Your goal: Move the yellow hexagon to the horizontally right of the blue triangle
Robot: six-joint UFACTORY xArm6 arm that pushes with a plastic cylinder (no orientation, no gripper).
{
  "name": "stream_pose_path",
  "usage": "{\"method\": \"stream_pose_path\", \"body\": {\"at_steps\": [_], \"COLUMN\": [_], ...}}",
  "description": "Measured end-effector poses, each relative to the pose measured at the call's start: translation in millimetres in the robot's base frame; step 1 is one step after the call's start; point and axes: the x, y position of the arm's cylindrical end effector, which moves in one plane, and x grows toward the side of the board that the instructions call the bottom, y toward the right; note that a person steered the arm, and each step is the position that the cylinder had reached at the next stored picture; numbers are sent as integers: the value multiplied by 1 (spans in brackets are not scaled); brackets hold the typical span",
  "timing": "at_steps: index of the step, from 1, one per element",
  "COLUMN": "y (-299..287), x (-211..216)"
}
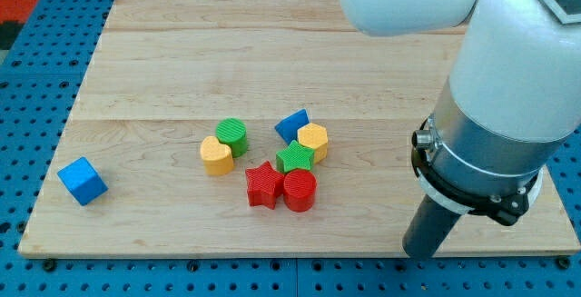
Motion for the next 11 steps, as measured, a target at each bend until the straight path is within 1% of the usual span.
{"method": "stream_pose_path", "body": {"at_steps": [1,2,3,4,5,6,7,8,9,10,11], "y": [-6,-53,-93,-121,-117,-114,-96,-91,-138,-93,-56], "x": [0,0,-28,-66,-136,-182,-218,-190,-185,-143,-144]}}
